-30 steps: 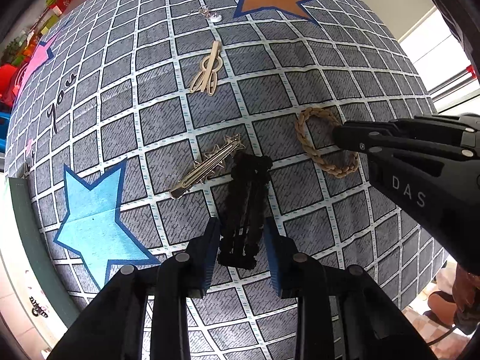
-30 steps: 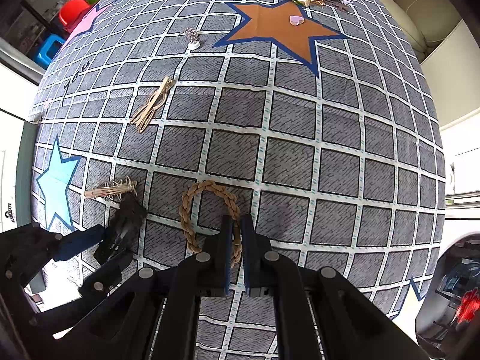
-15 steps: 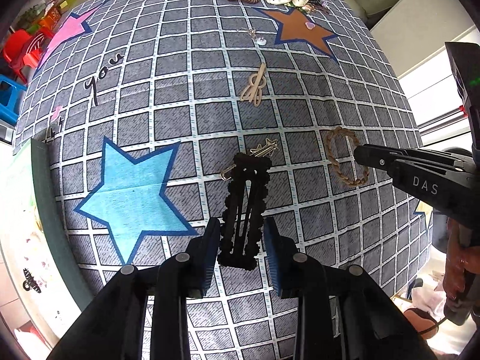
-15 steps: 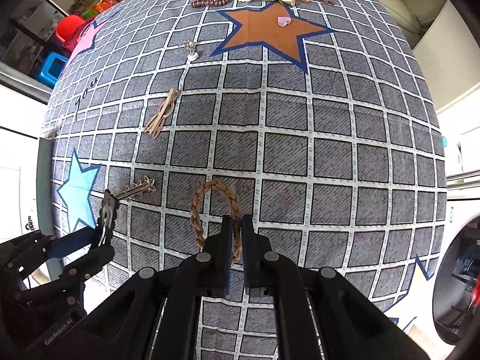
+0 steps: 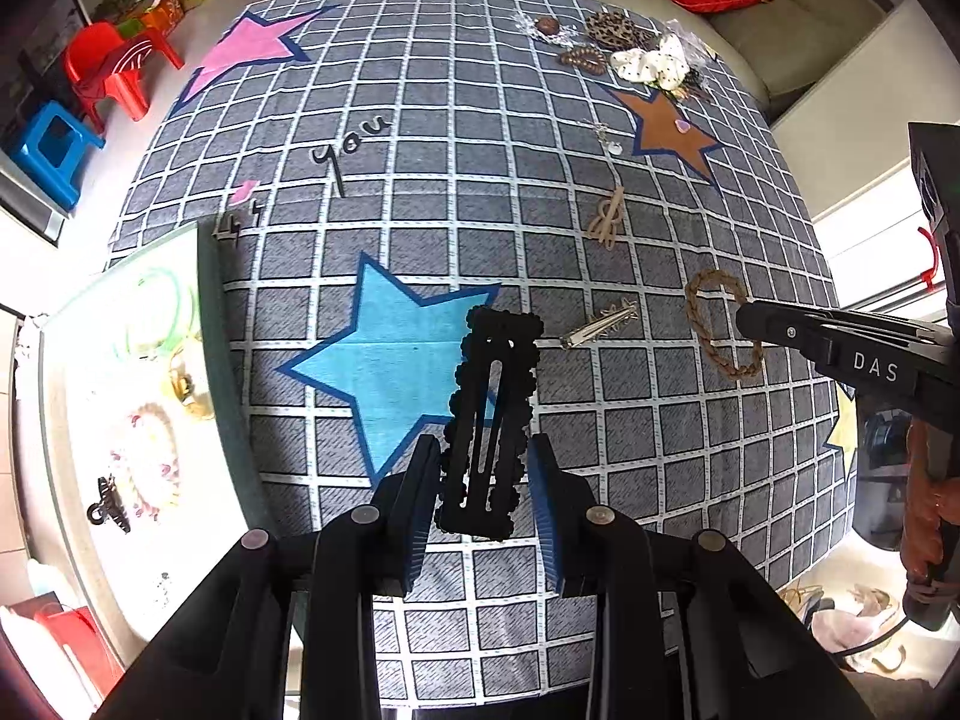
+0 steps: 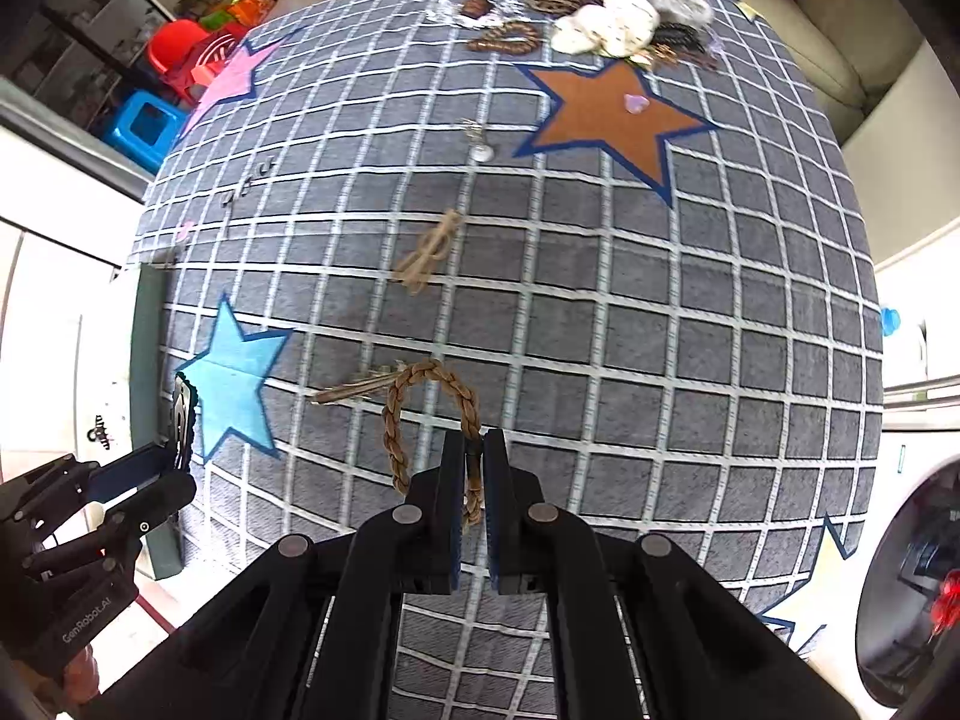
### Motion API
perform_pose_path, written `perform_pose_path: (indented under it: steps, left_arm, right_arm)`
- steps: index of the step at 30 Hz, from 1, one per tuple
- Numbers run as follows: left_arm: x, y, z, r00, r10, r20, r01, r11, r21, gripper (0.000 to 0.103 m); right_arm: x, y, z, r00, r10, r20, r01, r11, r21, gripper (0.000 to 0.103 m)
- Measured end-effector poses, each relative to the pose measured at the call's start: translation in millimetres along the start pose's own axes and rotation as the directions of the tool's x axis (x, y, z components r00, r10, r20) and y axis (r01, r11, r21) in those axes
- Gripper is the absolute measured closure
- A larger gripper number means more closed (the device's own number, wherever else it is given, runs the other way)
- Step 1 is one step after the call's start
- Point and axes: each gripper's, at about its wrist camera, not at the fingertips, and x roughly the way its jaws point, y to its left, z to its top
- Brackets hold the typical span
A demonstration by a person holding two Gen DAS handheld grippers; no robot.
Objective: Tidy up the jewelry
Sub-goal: 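Carry the hair clip in the left tool and braided bracelet in the right tool over the tray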
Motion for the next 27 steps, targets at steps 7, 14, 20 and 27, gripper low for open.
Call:
perform_pose_path:
  steps: [7, 14, 20, 27]
  left_arm:
    - [-50.7, 96.4, -14.5, 0.999, 0.023, 0.039, -0.019, 0.994, -0.103, 0.066]
    - [-60.5, 134.4, -45.6, 0.996, 0.072, 0.05, -0.058, 0.969, -0.242, 0.066]
    - [-63.7, 175.9, -82.2, 0.992, 0.12, 0.039, -0.098, 0.927, -0.361, 0.066]
    - [-53.9, 221.9, -113.0, 0.988, 0.154, -0.001, -0.139, 0.886, -0.443, 0.066]
  right_arm:
    - [-2.7, 62.7, 15.4, 0.999, 0.048, -0.001, -0.048, 0.993, -0.11, 0.097]
    - [2.6, 142.3, 21.4, 0.994, 0.102, -0.029, -0.106, 0.958, -0.268, 0.097]
    - [16.7, 210.0, 15.0, 0.987, 0.139, -0.084, -0.161, 0.912, -0.378, 0.097]
    - [45.5, 278.1, -2.5, 0.98, 0.123, -0.153, -0.184, 0.854, -0.487, 0.097]
